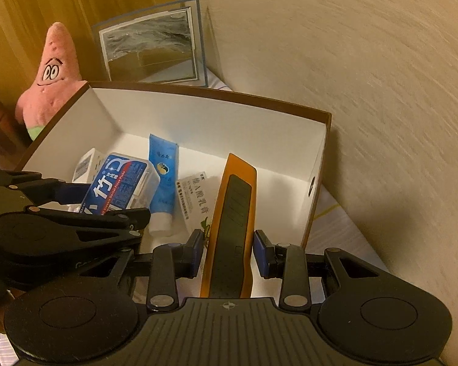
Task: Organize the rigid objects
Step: 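Lower both items into the brown box and open both tools, then lift both tools out of the box and move back over the table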
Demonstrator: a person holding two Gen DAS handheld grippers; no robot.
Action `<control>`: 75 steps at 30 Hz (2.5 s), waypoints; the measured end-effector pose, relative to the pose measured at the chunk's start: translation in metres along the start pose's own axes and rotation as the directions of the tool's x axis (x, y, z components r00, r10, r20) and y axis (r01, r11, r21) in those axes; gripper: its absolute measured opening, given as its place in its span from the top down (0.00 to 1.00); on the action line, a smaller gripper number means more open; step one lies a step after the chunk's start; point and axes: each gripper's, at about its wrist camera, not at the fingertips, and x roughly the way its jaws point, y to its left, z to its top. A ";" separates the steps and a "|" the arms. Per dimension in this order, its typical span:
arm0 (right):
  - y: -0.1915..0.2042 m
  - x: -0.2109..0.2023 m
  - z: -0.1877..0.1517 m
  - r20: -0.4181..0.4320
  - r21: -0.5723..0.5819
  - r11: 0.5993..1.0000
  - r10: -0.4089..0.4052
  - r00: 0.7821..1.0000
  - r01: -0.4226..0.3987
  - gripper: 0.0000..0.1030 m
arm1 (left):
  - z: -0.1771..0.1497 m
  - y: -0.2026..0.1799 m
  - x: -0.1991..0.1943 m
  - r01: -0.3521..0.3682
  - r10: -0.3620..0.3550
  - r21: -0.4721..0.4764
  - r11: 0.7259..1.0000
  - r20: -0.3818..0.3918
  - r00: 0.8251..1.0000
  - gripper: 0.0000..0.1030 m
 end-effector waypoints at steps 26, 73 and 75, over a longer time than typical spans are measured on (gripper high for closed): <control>0.001 -0.011 -0.009 0.000 -0.006 0.999 0.049 0.999 -0.049 0.64 | -0.013 0.003 -0.010 -0.012 0.012 -0.014 1.000 -0.007 1.000 0.40; 0.041 -0.124 -0.096 0.093 -0.132 0.935 0.341 0.935 -0.328 0.57 | -0.153 0.027 -0.191 -0.053 0.109 -0.303 0.952 0.170 0.979 0.40; 0.050 -0.122 -0.106 0.072 -0.153 0.927 0.356 0.932 -0.343 0.57 | -0.170 0.028 -0.196 -0.073 0.130 -0.327 0.942 0.156 0.979 0.40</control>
